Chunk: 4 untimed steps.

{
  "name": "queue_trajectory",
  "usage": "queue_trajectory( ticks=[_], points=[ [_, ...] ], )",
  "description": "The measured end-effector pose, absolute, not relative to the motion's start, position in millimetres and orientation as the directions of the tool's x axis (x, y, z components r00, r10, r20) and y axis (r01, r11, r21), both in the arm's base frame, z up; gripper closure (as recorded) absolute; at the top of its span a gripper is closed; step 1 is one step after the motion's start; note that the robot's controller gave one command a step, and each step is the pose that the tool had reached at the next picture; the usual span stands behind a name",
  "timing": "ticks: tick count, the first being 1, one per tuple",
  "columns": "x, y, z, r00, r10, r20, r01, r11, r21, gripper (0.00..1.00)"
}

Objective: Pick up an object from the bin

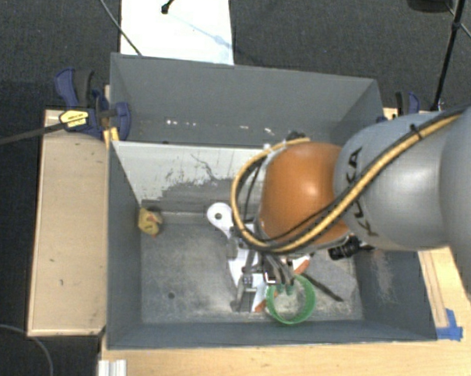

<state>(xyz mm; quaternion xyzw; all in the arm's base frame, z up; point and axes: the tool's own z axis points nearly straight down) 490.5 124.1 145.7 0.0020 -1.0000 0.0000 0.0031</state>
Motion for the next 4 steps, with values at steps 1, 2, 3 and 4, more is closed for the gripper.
queue_trajectory(
  ticks=[1, 2, 3, 4],
  points=[
    [492.6, 123.5, 149.8, -1.000, 0.000, -0.002, 0.000, 1.000, 0.001, 0.00],
    [510.4, 71.2, 159.0, -1.000, -0.001, -0.002, -0.001, 1.000, 0.002, 0.00],
    [514.6, 41.2, 164.8, -1.000, 0.025, -0.004, 0.025, 1.000, -0.002, 0.00],
    [508.9, 54.2, 146.1, -1.000, 0.002, -0.006, 0.002, 1.000, 0.001, 0.00]
  ],
)
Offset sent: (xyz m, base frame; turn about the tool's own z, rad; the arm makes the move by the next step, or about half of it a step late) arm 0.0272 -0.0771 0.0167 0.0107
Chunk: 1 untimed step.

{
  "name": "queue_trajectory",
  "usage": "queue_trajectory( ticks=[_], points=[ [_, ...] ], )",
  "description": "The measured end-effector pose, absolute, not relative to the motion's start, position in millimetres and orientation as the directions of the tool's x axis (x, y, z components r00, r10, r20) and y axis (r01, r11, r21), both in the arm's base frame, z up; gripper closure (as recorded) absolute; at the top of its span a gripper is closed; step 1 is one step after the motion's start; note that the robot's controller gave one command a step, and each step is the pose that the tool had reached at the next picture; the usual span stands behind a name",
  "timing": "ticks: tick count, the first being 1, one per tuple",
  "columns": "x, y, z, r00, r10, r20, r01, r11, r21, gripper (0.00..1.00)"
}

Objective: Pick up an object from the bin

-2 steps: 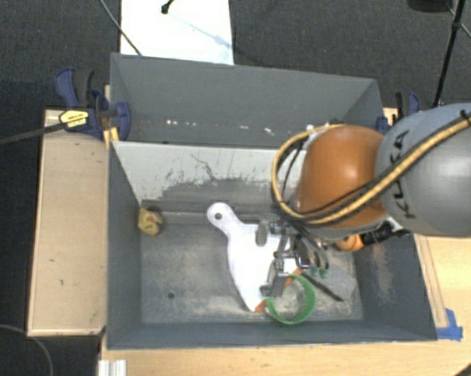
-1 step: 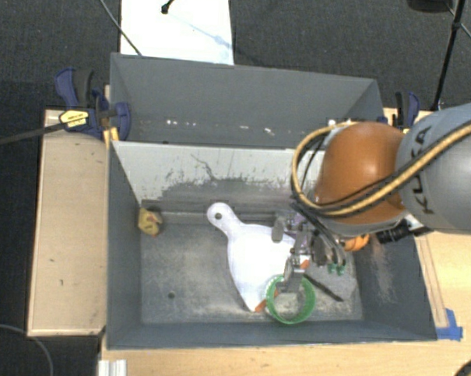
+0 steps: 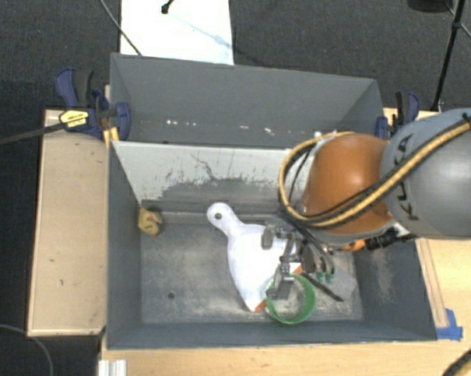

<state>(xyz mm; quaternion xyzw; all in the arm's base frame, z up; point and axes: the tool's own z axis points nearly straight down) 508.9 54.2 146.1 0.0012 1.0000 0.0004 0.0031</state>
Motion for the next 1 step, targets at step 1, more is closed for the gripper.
queue_trajectory(
  ticks=[1],
  points=[
    [500.6, 29.7, 111.4, -1.000, -0.015, -0.005, -0.015, 1.000, 0.005, 0.00]
  ],
)
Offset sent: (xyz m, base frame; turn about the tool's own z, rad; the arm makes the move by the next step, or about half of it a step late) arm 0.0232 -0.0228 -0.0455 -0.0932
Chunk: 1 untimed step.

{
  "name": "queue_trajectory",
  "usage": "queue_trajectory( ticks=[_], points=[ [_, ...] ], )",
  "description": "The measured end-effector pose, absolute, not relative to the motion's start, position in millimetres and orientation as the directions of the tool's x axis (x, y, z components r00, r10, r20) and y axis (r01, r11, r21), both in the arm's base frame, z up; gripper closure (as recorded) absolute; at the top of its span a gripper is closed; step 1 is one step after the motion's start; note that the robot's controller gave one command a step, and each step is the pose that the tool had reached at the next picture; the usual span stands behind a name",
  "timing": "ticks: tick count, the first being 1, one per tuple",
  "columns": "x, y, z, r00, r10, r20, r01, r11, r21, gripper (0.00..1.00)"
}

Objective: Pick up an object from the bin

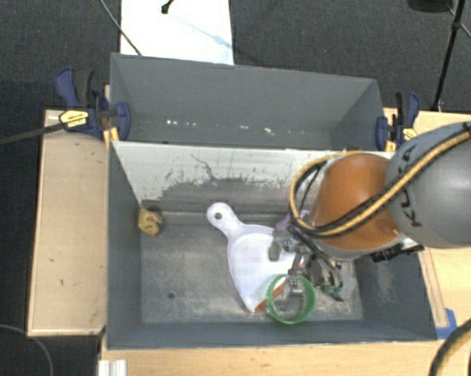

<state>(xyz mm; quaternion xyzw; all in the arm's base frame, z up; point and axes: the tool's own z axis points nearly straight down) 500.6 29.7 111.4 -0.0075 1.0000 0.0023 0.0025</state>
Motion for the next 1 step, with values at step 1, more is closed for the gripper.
queue_trajectory(
  ticks=[1],
  points=[
    [510.4, -4.8, 94.9, -1.000, -0.029, 0.003, -0.029, 1.000, -0.003, 0.00]
  ],
)
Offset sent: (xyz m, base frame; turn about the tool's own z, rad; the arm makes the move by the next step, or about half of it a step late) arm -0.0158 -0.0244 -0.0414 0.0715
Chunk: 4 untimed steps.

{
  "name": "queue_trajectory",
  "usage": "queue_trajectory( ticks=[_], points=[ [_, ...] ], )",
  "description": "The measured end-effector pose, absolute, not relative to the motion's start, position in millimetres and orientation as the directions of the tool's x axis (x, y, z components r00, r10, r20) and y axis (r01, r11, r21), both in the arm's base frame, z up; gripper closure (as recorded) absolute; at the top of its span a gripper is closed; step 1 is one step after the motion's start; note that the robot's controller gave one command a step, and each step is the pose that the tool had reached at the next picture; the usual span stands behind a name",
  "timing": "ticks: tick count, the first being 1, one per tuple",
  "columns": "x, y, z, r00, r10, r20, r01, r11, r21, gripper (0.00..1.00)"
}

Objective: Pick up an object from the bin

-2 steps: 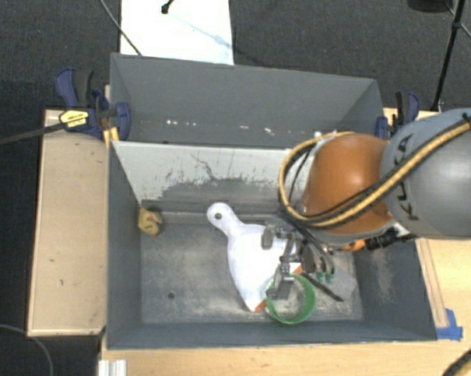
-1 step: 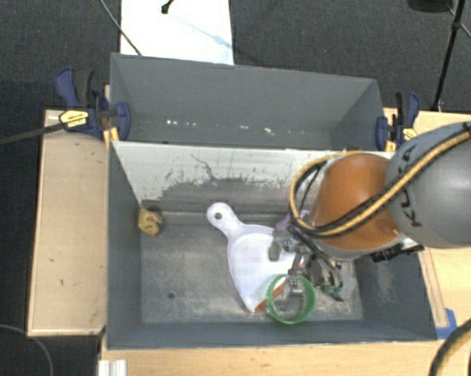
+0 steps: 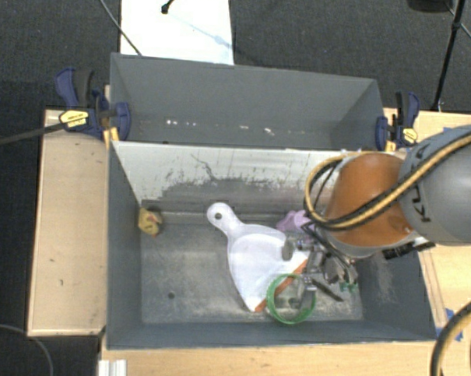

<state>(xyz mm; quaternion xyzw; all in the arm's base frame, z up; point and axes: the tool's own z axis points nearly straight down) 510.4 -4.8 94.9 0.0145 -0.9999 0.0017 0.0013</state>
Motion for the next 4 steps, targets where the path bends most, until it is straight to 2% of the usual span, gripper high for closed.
queue_trajectory(
  ticks=[1, 2, 3, 4],
  points=[
    [484.6, 5.6, 70.0, -0.998, 0.059, 0.001, 0.059, 0.998, 0.001, 1.00],
    [484.6, 5.7, 70.0, -0.998, 0.059, 0.001, 0.059, 0.998, 0.001, 1.00],
    [493.5, 12.3, 122.8, -0.999, 0.050, 0.006, 0.050, 0.999, 0.000, 1.00],
    [493.5, 7.7, 254.0, -1.000, 0.012, -0.003, 0.012, 1.000, 0.000, 1.00]
  ],
)
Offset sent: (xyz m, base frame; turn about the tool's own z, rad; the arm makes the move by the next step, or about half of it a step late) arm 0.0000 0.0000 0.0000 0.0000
